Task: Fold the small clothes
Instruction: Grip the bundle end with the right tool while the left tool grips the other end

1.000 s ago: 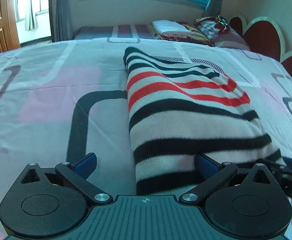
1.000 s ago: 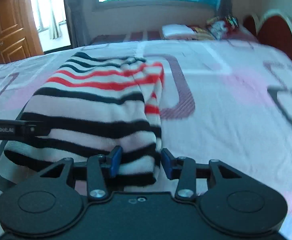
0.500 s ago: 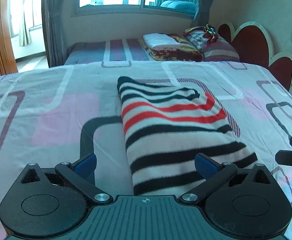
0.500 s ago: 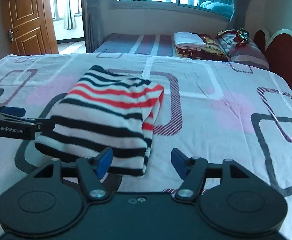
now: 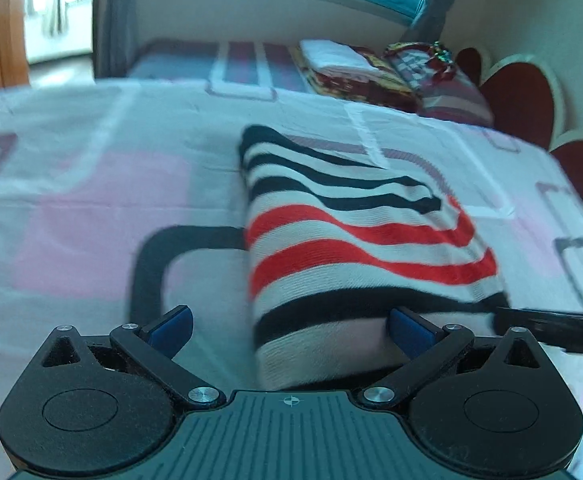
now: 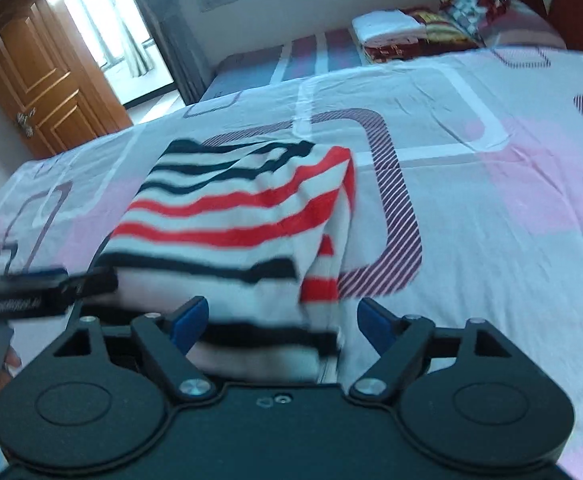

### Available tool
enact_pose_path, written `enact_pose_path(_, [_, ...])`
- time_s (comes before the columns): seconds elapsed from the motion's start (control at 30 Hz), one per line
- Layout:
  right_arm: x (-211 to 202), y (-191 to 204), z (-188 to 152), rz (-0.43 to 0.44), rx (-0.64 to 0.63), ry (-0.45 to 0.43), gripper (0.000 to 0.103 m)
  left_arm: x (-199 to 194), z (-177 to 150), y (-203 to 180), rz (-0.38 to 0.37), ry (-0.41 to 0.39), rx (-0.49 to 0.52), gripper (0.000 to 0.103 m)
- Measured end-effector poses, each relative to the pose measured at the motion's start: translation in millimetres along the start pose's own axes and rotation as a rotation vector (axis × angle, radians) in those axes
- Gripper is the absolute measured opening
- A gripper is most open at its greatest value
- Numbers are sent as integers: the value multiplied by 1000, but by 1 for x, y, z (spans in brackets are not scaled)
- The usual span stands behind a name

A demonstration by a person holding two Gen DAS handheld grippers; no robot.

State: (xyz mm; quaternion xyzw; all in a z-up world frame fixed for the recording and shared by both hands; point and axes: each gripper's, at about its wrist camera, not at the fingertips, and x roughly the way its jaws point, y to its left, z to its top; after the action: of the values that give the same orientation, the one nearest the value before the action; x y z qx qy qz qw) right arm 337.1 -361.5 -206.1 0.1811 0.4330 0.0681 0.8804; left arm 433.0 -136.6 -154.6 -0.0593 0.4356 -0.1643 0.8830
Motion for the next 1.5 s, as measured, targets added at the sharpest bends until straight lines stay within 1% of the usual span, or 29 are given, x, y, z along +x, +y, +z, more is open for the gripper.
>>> enact_pose_path(0.07, [12,-13,8,47,60,21,81,13,2,5,-58,36,-35,103])
enact_pose_path(0.13, [26,-25,12,108,112,41,81,24,3,12,-110,77,-95,103])
enact_pose_path(0.2, [40,-31,15,131,134,65,81,35,1,17,-156,110,-154,103])
enact_pose_path(0.23, [44,-34,15,143,142,73,81,38,0,18,-169,113,-172,103])
enact_pose_path(0.3, [50,-35,15,170,140,62,82,40,-2,12,-177,100,-176,102])
enact_pose_path(0.33, [50,-34,15,173,130,57,79,41,-4,8,-192,94,-177,88])
enact_pose_path(0.37, [51,-32,15,169,121,44,69,43,-4,5,-192,94,-188,88])
enact_pose_path(0.4, [52,-30,15,172,116,39,62,43,-3,2,-182,90,-195,88])
enact_pose_path(0.43, [53,-26,15,165,114,30,57,43,-4,2,-177,87,-202,87])
enact_pose_path(0.53, [49,-15,13,148,81,-8,43,34,-5,-3,-167,66,-195,76])
enact_pose_path(0.57, [45,-15,14,154,78,-20,37,32,-5,-2,-169,58,-189,76])
enact_pose_path(0.63, [40,-14,15,162,66,-43,36,36,-7,-5,-156,52,-164,76])
enact_pose_path(0.7, [48,-17,14,153,73,-30,36,35,-7,-4,-155,46,-180,76])
enact_pose_path(0.73, [50,-18,14,156,84,-32,36,32,-6,-6,-148,42,-174,73])
enact_pose_path(0.83, [45,-13,15,153,91,-42,36,19,-1,-10,-142,16,-146,69])
enact_pose_path(1.0, [28,-7,15,190,112,-95,35,-3,7,-10,-164,-22,-151,69])
enact_pose_path(1.13, [15,4,17,212,112,-122,35,-22,11,0,-158,-44,-137,69])
enact_pose_path(1.23, [9,18,20,240,107,-142,35,-39,13,17,-138,-58,-142,69])
enact_pose_path(1.33, [12,42,22,274,99,-151,35,-59,15,42,-110,-74,-136,69])
enact_pose_path(1.43, [19,67,20,307,102,-153,35,-78,17,77,-86,-90,-126,69])
enact_pose_path(1.5, [27,92,18,330,101,-152,35,-88,16,108,-79,-99,-141,69])
